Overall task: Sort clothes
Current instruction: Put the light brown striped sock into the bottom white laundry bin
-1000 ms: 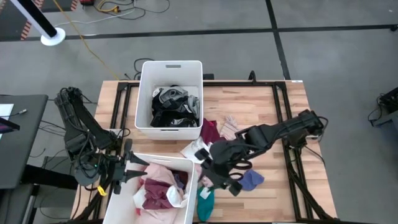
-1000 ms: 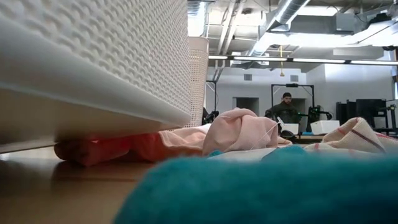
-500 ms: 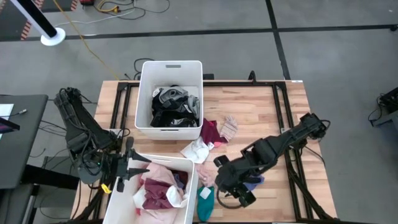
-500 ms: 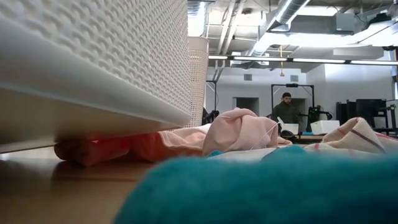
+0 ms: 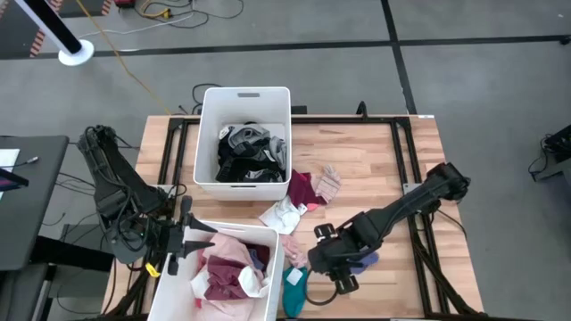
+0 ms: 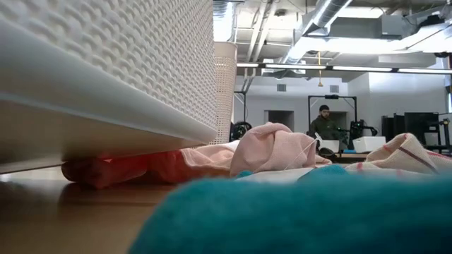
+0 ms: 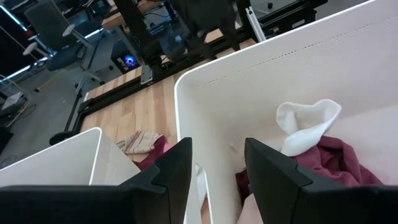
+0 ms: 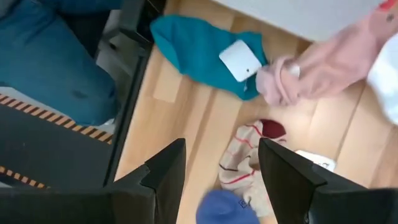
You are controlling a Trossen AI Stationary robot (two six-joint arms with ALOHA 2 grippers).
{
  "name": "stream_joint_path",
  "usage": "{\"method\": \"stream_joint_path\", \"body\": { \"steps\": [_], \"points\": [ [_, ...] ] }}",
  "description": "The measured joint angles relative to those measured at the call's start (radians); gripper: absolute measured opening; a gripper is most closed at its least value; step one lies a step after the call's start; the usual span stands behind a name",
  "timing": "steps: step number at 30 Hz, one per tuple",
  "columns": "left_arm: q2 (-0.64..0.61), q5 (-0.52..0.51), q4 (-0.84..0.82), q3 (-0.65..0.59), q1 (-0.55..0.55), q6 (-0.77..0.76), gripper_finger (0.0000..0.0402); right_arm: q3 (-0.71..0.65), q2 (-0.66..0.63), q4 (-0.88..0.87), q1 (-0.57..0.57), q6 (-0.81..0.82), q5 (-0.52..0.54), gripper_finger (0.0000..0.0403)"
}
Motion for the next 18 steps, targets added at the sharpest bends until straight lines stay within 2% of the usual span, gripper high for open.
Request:
{"method": "stream_joint_path", "body": {
  "steps": [18],
  "points": [
    [0.0, 0.0, 0.0, 0.0, 0.0, 0.0, 0.0141, -0.415, 0.0, 0.237, 0.001, 0.219, 0.022, 0.0214]
  ]
}}
